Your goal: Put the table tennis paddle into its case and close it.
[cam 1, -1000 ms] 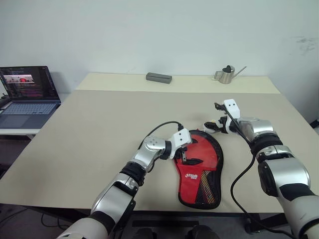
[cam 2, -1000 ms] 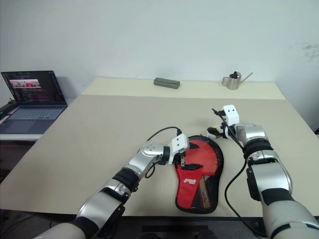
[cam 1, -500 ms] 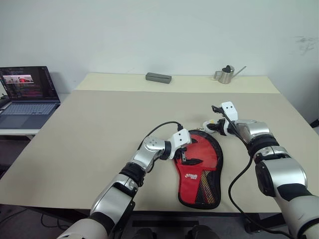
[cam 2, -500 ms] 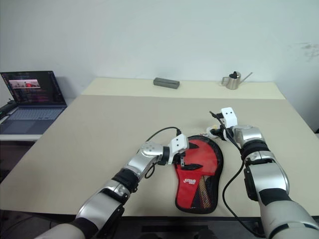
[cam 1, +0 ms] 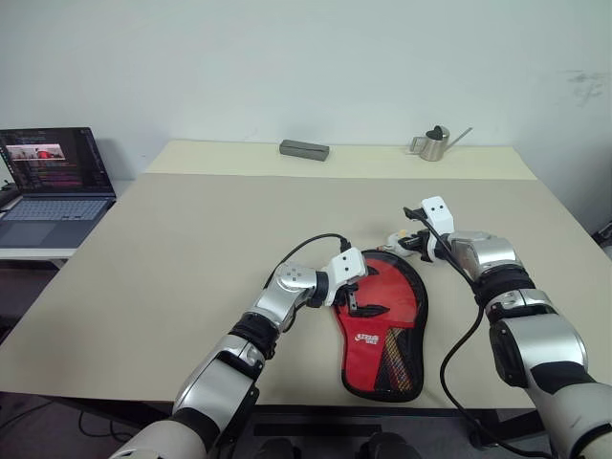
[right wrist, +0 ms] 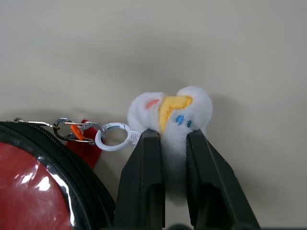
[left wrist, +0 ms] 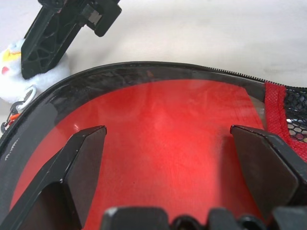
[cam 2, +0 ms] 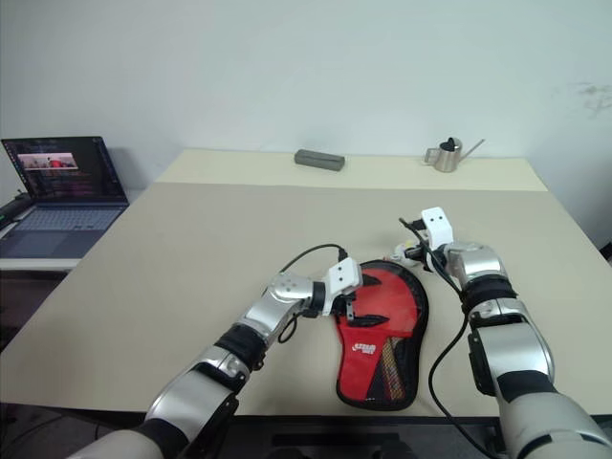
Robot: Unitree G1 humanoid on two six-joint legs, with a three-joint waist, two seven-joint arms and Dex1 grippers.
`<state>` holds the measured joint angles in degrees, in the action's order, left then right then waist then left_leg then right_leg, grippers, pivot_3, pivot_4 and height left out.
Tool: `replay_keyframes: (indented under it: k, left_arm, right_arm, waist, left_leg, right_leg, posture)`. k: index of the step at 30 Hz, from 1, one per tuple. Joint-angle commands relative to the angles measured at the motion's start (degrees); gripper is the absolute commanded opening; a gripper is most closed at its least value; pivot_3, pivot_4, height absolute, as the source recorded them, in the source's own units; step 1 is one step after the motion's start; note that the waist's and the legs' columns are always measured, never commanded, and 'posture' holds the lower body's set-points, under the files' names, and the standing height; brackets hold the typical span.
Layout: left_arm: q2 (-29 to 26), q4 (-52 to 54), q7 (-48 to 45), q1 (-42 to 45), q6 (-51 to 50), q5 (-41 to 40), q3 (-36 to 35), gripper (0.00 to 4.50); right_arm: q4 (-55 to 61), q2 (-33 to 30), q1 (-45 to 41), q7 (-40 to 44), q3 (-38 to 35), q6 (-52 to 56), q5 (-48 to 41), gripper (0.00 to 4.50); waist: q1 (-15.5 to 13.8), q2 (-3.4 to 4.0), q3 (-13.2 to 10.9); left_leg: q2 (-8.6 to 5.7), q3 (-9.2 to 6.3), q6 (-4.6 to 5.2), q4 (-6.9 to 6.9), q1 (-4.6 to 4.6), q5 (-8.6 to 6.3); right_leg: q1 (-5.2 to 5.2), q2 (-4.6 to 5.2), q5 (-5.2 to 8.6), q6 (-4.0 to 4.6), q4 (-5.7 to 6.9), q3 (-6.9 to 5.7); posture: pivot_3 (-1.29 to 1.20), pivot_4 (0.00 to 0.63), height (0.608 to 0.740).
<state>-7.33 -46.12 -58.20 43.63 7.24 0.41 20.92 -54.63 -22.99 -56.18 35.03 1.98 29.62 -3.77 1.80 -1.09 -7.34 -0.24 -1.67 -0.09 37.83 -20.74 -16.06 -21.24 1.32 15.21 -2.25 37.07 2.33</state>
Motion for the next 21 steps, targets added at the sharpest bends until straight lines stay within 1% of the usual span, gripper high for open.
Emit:
replay_keyframes:
  k: [1,3,4,10,17,21]
  left_arm:
    - [-2.2,-7.79,0.2,-5.67,-4.02,6.96,4.94,4.5]
    - [-2.03,-7.44,-0.05,-5.81,-4.32,6.63,4.79,4.5]
    - [-1.92,-7.15,-0.26,-5.88,-4.53,6.48,4.77,4.5]
    - [-1.68,-6.64,-0.95,-6.24,-4.9,6.44,5.04,4.5]
    - [-1.83,-6.46,-1.58,-6.45,-5.33,6.92,5.52,4.5]
    - [-2.05,-6.62,-1.72,-6.46,-5.39,7.25,5.75,4.5]
  right_arm:
    - [4.36,-4.12,1.61,0.62,0.47,0.79,1.91,0.19]
    - [8.02,-6.21,3.53,1.49,1.77,0.34,3.26,0.19]
    - [10.72,-7.27,4.66,2.03,1.95,1.16,3.27,0.19]
    - [25.78,-12.73,12.04,4.44,2.73,4.98,3.95,0.19]
    - [48.15,-20.7,22.21,9.78,0.76,13.76,0.69,0.19]
    - [58.65,-25.69,27.69,12.86,-0.8,18.4,-2.11,0.18]
  waist:
    - [-0.04,0.0,0.0]
    - [-0.06,0.0,0.0]
    - [-0.11,0.0,0.0]
    - [-0.09,0.07,0.02]
    - [-0.28,0.05,0.01]
    - [-0.25,-0.15,-0.13]
  left_leg:
    - [0.0,-0.02,0.0,0.0,-0.01,0.0]
    - [0.0,-0.03,0.0,-0.01,-0.02,0.0]
    - [0.0,-0.03,0.0,-0.02,-0.02,0.0]
    - [0.0,-0.04,0.05,-0.06,-0.05,-0.04]
    - [-0.03,-0.04,0.15,-0.07,-0.12,-0.12]
    - [-0.03,-0.06,0.13,-0.08,-0.13,-0.15]
  right_leg:
    - [0.0,0.0,0.01,-0.01,-0.01,-0.02]
    - [0.0,0.0,0.04,-0.07,-0.03,-0.02]
    - [0.0,0.0,0.15,-0.25,-0.05,-0.03]
    - [-0.01,0.03,0.19,-0.28,-0.11,-0.02]
    - [-0.03,0.02,0.27,-0.39,-0.19,-0.03]
    - [-0.03,0.04,0.3,-0.41,-0.23,-0.05]
  posture:
    - [0.0,0.15,0.74]
    - [0.0,0.15,0.74]
    - [0.0,0.15,0.74]
    - [0.0,0.15,0.74]
    - [0.0,0.15,0.74]
    - [0.0,0.15,0.74]
